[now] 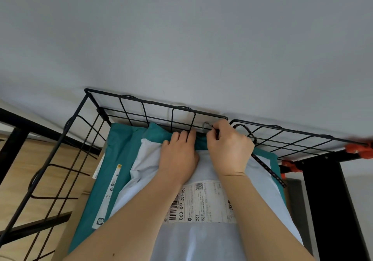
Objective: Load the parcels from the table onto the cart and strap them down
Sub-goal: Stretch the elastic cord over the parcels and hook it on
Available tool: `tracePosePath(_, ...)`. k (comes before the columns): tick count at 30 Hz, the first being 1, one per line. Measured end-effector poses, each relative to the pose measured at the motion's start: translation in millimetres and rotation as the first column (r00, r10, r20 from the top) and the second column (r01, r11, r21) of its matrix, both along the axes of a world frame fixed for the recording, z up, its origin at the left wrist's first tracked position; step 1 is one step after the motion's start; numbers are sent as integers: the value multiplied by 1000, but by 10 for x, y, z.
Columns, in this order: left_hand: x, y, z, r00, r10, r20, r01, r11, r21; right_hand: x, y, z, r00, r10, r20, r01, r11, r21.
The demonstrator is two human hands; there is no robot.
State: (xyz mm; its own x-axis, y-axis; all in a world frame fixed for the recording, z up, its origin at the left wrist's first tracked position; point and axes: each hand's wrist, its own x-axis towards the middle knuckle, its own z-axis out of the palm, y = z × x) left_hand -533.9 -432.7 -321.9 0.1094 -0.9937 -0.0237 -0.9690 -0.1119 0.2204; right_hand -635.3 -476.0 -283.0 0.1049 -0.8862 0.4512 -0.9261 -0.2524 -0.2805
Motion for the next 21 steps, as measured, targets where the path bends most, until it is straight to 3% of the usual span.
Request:
tracePosePath(6, -49, 66, 7, 997, 32, -76, -30, 999, 29, -45, 95, 5, 999, 32, -32, -30, 998, 49)
tracePosePath(12, -55, 87, 29, 991, 44, -130, -41, 999, 23, 20, 67, 69, 978, 60, -199, -4, 963, 269)
tracePosePath(15, -57, 101, -33, 993, 43, -108, -47, 998, -32, 45, 35, 136, 960, 131, -247, 2, 880, 475)
tracePosePath(21, -68, 93, -10, 985, 67, -157, -68, 998, 2, 91, -40, 126, 981, 133, -140, -4, 740, 673)
